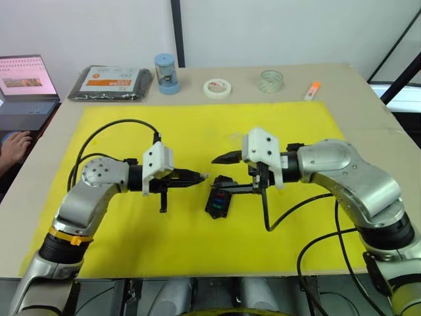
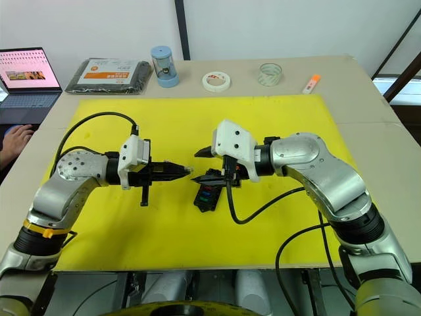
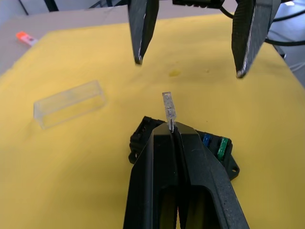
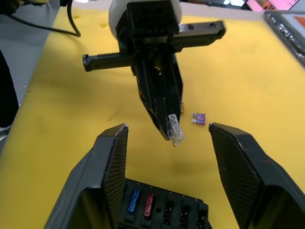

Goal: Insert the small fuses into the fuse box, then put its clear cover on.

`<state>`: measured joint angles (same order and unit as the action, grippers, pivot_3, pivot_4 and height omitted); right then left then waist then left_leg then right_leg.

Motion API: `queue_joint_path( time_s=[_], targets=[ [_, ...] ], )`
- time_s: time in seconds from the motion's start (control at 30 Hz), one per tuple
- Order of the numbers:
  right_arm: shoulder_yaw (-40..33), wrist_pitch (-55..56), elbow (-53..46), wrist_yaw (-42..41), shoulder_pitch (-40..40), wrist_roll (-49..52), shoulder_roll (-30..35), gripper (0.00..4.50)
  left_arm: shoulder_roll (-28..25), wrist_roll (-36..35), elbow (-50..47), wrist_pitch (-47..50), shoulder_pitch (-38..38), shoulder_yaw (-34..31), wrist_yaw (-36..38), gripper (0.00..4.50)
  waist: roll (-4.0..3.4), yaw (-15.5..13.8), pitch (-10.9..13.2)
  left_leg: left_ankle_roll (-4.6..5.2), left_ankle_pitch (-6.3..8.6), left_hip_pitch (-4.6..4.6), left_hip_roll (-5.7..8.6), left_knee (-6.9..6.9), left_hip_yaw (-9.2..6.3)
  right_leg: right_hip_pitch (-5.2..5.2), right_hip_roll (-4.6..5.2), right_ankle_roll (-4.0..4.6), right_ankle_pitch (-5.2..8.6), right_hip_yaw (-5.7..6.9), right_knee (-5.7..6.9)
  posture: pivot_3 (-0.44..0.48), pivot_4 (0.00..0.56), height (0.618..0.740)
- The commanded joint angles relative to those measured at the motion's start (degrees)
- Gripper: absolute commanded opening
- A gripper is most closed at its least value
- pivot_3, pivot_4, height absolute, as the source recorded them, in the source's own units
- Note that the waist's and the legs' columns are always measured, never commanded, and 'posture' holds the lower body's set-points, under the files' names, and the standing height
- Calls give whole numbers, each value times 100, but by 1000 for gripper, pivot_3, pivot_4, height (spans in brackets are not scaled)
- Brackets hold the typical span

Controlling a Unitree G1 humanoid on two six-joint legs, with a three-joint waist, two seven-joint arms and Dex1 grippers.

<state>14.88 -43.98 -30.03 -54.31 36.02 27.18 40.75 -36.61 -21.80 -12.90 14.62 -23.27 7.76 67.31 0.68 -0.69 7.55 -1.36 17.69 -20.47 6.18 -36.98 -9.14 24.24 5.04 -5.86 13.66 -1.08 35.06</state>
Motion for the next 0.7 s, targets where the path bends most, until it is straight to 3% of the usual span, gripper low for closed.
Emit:
queue_joint_path(
  time_s=[0.03, 0.17, 0.3, 0.7],
  targets=[
    [-46, 56, -41, 70, 121, -77, -43, 2831, 25, 115, 58, -415, -141, -6, 77, 0, 0, 0, 0, 0, 0, 0, 0, 0, 0, 0, 0, 0, 0, 0, 0, 0, 150, 740],
    [-43, 37, -25, 134, 98, -110, -76, 2831, 85, 134, 103, -643, -195, 10, 132, 0, 0, -2, 0, 0, 0, 0, 0, 0, -1, 0, -1, 0, 0, 1, 0, 0, 150, 740],
    [-37, 69, -37, 136, 5, -126, -95, 2002, 113, 194, 145, -794, -214, 43, 154, 0, 0, -1, 0, 0, 0, 0, 0, 0, 0, 0, -1, 0, 0, 2, 0, 0, 150, 740],
    [7, 168, 4, 78, -91, -217, -82, 2002, 140, 268, 175, -968, -269, 102, 144, 0, 0, 0, 0, 0, 0, 1, 0, -1, -1, 0, -3, 0, 0, 5, 2, 0, 150, 740]
  ],
)
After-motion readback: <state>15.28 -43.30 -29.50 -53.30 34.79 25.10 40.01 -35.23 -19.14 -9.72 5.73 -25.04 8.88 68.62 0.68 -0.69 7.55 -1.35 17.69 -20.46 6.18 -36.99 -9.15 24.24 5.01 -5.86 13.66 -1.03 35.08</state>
